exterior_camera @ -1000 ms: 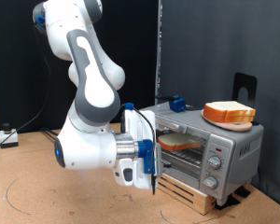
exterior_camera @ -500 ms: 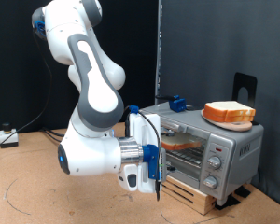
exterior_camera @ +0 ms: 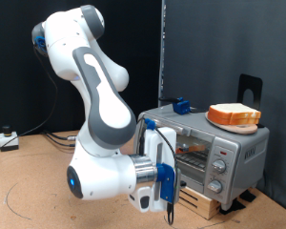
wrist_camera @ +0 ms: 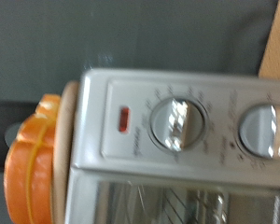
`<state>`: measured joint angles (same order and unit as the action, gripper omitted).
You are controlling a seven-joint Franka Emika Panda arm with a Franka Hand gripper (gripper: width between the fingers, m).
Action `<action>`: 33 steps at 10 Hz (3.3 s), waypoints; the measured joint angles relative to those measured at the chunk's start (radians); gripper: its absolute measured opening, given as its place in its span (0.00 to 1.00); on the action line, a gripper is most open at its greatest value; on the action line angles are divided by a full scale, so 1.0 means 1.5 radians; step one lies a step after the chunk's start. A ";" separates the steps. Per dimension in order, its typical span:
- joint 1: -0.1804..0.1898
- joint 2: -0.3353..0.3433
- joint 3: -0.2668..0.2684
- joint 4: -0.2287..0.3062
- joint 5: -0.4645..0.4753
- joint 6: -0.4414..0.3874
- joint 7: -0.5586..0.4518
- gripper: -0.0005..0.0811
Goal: Make a piece of toast with the oven
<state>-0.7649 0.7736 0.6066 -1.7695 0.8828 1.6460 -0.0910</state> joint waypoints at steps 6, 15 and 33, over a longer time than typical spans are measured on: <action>0.004 0.038 -0.016 -0.004 -0.062 0.001 -0.131 1.00; 0.065 0.102 0.013 0.001 -0.021 0.081 -0.154 1.00; 0.097 0.117 0.025 -0.006 0.000 0.132 -0.179 0.12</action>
<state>-0.6192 0.9496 0.6438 -1.7791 0.8834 1.8440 -0.3602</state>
